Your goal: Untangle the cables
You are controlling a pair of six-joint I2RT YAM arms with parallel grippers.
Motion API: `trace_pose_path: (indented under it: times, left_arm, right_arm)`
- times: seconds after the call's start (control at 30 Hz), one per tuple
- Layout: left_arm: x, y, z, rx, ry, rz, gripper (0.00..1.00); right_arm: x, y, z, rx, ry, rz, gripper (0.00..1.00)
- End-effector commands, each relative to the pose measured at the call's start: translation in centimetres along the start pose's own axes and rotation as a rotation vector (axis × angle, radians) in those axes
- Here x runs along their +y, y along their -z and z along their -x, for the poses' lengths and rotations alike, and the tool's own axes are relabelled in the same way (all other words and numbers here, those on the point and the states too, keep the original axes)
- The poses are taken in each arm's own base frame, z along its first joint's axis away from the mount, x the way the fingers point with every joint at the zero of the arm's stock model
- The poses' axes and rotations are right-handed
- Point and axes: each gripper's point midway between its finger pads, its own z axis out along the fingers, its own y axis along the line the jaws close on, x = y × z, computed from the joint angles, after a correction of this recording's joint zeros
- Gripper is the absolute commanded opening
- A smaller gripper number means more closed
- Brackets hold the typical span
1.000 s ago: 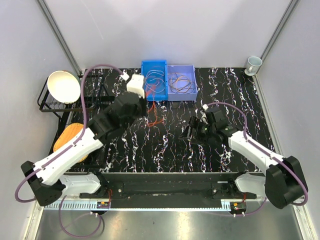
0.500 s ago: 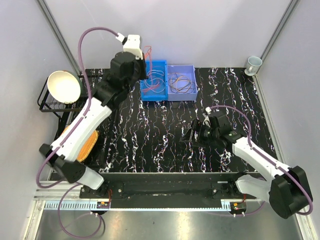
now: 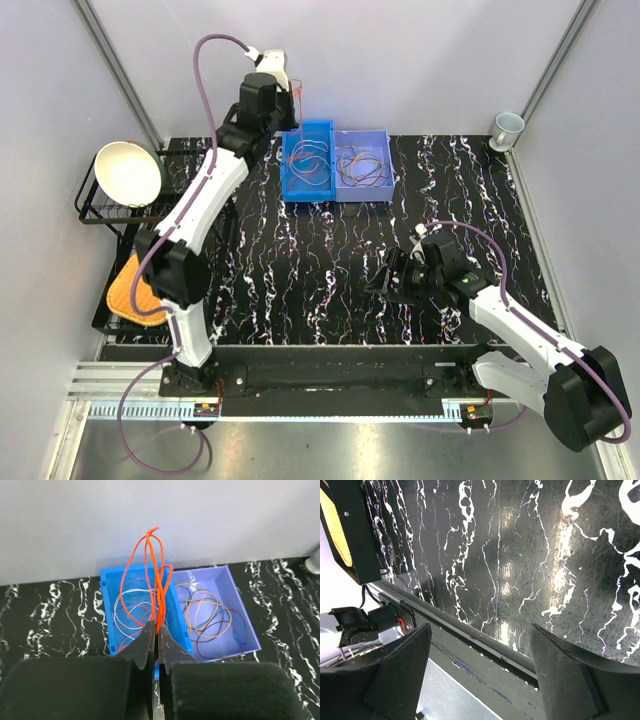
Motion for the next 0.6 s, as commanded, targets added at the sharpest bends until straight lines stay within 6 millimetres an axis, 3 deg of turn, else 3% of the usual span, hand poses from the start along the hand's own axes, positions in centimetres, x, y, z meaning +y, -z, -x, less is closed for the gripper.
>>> trace_pose_path:
  times: [0.0, 0.2, 0.43, 0.5, 0.57]
  left_arm:
    - [-0.8, -3.1, 0.5, -0.037, 0.053, -0.08, 0.0]
    - [-0.7, -5.9, -3.0, 0.016, 0.065, -0.088, 0.0]
    - [-0.4, -6.8, -3.4, 0.015, 0.077, -0.076, 0.0]
    - [0.0, -7.0, -3.9, 0.031, 0.074, -0.053, 0.29]
    - [0.3, -7.2, -4.2, 0.048, 0.078, -0.048, 0.52]
  right_arm:
    - [0.6, 0.3, 0.0, -0.014, 0.009, 0.031, 0.84]
    - [0.4, 0.2, -0.2, -0.007, 0.01, 0.03, 0.84]
    - [0.6, 0.4, 0.0, -0.012, 0.025, 0.033, 0.85]
    - [0.6, 0.4, 0.0, -0.011, 0.022, 0.032, 0.84]
    - [0.7, 0.5, 0.0, -0.015, 0.025, 0.036, 0.85]
